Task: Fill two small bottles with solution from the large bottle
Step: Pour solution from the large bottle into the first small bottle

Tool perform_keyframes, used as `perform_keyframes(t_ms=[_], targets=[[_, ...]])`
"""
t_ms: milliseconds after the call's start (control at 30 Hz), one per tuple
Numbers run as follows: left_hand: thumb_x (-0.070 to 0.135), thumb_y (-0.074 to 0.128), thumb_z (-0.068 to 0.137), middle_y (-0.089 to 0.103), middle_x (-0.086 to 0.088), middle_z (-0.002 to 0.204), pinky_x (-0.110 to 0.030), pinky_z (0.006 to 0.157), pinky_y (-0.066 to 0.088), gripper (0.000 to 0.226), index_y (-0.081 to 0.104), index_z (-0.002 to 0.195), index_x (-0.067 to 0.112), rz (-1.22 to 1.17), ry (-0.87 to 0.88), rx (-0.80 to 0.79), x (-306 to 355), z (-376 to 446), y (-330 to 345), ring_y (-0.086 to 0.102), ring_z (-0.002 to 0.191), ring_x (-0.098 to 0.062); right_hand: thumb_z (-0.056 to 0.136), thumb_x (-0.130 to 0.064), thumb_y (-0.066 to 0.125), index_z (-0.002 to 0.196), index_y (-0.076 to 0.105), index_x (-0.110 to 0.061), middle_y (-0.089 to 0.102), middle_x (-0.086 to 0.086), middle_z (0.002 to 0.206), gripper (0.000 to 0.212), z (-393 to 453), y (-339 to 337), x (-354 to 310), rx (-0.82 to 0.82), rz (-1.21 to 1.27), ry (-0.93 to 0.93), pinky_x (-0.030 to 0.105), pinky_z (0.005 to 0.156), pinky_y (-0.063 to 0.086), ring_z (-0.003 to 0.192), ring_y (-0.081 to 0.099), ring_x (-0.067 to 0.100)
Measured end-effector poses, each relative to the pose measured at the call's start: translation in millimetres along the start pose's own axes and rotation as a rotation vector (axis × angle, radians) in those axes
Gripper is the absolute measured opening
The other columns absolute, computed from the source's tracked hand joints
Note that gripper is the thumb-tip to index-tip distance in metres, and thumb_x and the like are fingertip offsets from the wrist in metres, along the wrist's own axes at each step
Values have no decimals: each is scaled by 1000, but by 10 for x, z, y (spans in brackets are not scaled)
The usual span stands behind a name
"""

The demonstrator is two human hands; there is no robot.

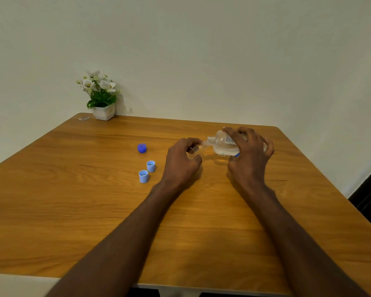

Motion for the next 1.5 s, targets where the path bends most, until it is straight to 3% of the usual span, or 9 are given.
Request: perform_keyframes(t_ms=[1500], targets=[[6,75,82,69,11,114,-6,84,44,46,71,126,19,14,-12,-20,-18,-11,-1,61,101,2,68,3,81,144,56,-41,51,-5,139,91,-19,-3,-22,7,-29,-17,47,120,12,137,44,20]])
Point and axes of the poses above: each hand's wrist, its own z-axis towards the middle knuckle, its own y-axis out of the palm, x = y × z, the point moved 5 cm from there along z, towards the middle knuckle
